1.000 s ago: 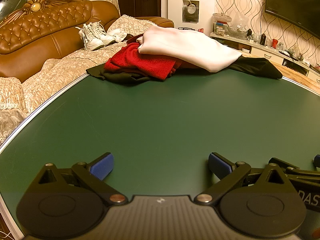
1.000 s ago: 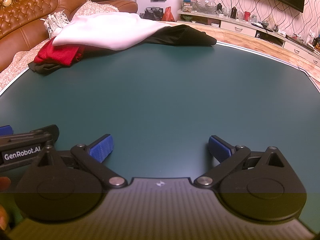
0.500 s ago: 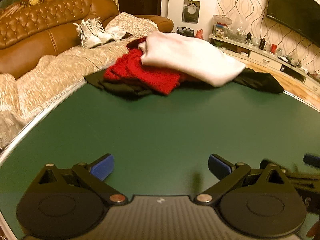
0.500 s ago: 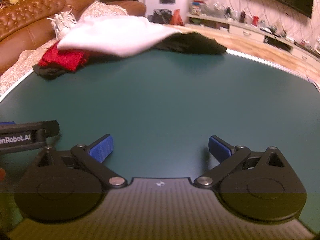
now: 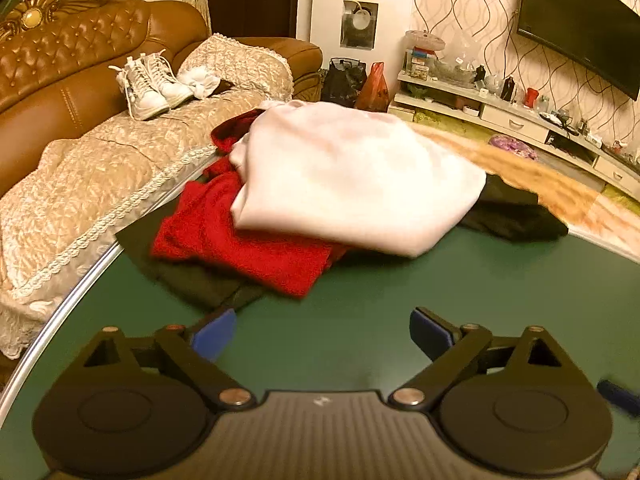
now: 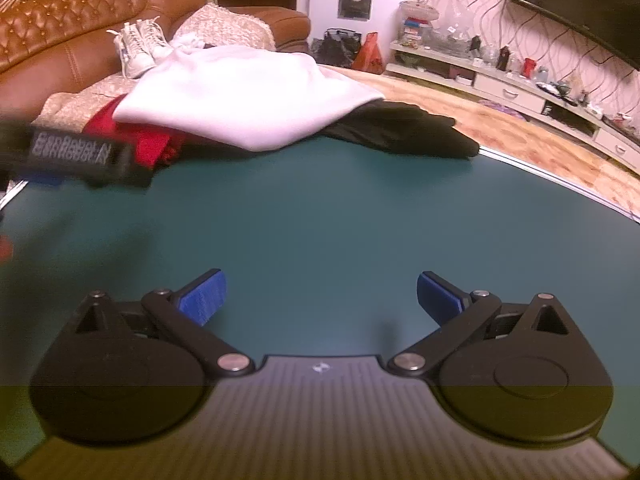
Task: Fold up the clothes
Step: 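Grasp the pale pink shirt on the pile with the left gripper and lift it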
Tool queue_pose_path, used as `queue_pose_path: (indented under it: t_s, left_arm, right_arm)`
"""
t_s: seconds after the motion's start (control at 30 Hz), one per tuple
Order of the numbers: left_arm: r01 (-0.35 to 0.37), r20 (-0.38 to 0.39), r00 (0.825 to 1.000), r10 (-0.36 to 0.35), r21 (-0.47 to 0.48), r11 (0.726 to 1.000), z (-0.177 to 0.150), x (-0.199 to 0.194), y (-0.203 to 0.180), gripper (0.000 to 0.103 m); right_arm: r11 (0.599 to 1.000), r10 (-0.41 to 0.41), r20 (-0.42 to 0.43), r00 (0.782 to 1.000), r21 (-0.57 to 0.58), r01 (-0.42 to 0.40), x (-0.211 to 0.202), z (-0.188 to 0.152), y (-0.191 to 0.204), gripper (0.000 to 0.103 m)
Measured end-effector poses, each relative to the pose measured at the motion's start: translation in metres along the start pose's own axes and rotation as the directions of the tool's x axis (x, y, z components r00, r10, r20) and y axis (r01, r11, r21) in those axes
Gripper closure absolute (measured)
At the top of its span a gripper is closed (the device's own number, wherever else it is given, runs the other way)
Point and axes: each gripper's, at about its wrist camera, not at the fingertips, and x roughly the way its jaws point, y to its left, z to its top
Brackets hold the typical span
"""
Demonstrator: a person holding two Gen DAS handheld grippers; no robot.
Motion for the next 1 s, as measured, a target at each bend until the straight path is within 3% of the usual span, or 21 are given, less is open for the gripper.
queue_pose_path:
  t_s: [0.27, 0.5, 0.6, 0.7, 0.93, 1.0]
  left_arm:
    - [0.02, -0.041, 0.999, -0.019, 0.017, 1.0, 0.024, 0.027, -0.019, 0.026]
    - [-0.024, -0.057, 0.998, 0.025, 0.025, 0.999, 0.045, 0.048, -0.025, 0.027]
    - [-0.037, -0.068, 0.997, 0.039, 0.03, 0.999, 0.055, 0.056, -0.027, 0.031]
    - [-0.05, -0.081, 0.995, 0.053, 0.046, 0.998, 0.062, 0.063, -0.032, 0.043]
    - [-0.092, -0.096, 0.991, 0.097, 0.053, 0.994, 0.069, 0.069, -0.029, 0.099]
    - [-0.078, -0.072, 0.994, 0.081, 0.042, 0.996, 0.072, 0.061, -0.027, 0.102]
  right_arm:
    - [0.999, 0.034, -0.022, 0.999, 0.01, -0.034, 0.0, -0.014, 0.0, 0.0]
    - [0.998, 0.054, -0.022, 0.998, 0.04, -0.053, 0.001, -0.024, -0.002, 0.0]
    - [0.997, 0.062, -0.023, 0.998, 0.053, -0.061, 0.002, -0.028, -0.004, 0.0]
    - [0.996, 0.067, -0.02, 0.998, 0.062, -0.065, 0.002, -0.031, -0.004, 0.0]
    - [0.996, 0.062, -0.019, 0.998, 0.061, -0.06, 0.003, -0.032, -0.004, 0.0]
    - [0.997, 0.06, -0.019, 0.998, 0.059, -0.059, 0.002, -0.032, -0.003, 0.0]
